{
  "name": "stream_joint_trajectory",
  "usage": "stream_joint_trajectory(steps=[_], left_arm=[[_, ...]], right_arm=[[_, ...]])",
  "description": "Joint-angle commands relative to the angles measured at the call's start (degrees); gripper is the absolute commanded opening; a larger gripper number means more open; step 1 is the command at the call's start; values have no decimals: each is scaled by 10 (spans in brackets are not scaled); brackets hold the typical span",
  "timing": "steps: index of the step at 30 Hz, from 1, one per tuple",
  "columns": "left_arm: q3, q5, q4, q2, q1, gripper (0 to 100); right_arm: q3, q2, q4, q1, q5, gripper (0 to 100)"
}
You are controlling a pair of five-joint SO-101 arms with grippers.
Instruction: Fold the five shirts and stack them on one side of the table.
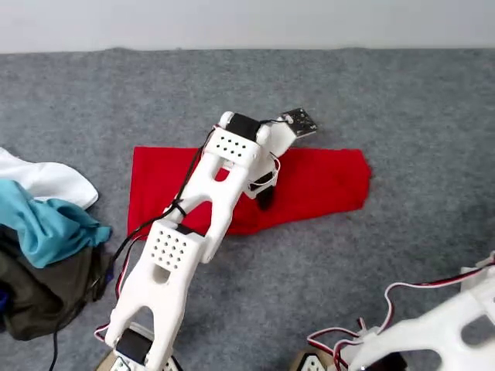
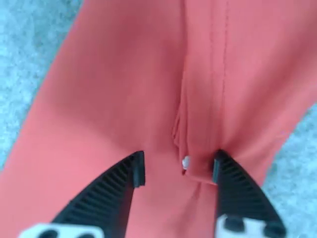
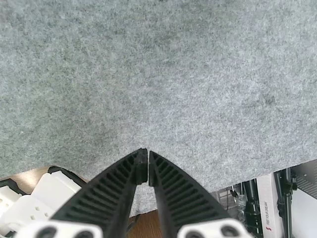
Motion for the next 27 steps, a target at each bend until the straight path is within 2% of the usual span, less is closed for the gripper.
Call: stream_joint_trajectory(steps=[1,10,18,23,27], left_arm=[[-18,-2,2,-11,5,228],[-50,8,36,-50,53,227],[-57,13,36,-69,33,227],[-17,46,37,-151,17,227],[52,75,37,-230,9,216]], right_arm=[[-4,-18,22,0,1,12],[-4,-18,22,0,1,12],[-4,-35,22,-10,1,12],[-4,-55,19,-105,-10,13],[-4,-39,-5,-216,-91,13]])
